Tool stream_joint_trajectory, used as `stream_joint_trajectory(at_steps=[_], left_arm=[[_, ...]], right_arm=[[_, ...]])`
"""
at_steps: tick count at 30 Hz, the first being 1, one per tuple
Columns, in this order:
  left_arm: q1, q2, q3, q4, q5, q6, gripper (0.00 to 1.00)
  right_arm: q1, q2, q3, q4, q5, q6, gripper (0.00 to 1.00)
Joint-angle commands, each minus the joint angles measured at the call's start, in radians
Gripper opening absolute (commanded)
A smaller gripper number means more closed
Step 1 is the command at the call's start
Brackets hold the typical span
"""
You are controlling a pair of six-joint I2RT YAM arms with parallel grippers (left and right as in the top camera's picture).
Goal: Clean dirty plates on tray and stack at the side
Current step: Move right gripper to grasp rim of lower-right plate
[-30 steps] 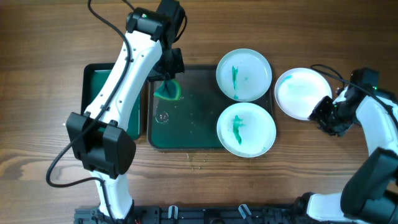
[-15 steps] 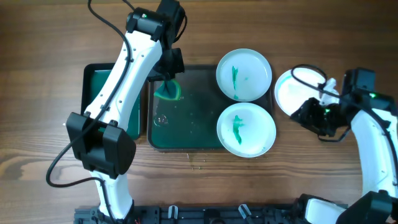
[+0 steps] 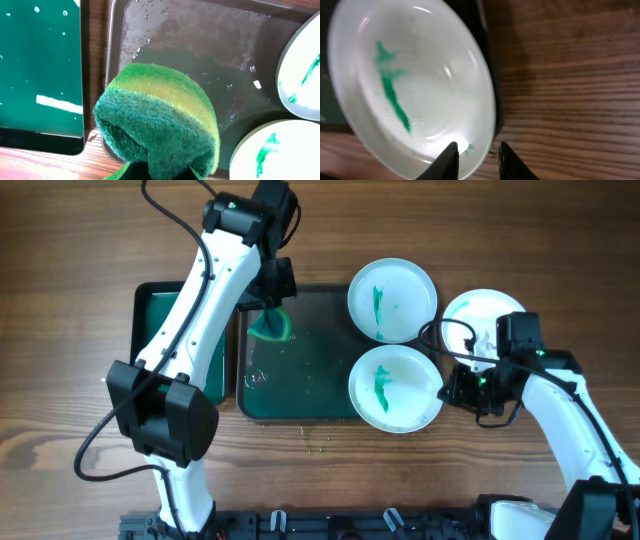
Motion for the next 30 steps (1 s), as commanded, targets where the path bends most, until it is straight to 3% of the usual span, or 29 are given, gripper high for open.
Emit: stream_joint_trajectory(at_steps=[1, 15, 22, 30], left_arm=[[-0.002, -0.026, -0.005, 0.002, 0.012, -0.012, 0.04], [-0.002, -0.026, -0.005, 0.003, 0.011, -0.012, 0.04], [-0.002, -0.026, -0.005, 0.003, 0.011, -0.012, 0.04], [-0.002, -0.026, -0.005, 0.003, 0.011, -0.012, 0.04]], right_arm=[[0.004, -0.012, -0.053, 0.039, 0.064, 0.027, 0.28], [0.019, 0.0, -0.106, 0.159, 0.038, 0.031, 0.28], [0.019, 0.013, -0.106, 0.159, 0.018, 0.03, 0.15], [0.069, 0.017, -0.106, 0.167, -0.003, 0.054, 0.14]])
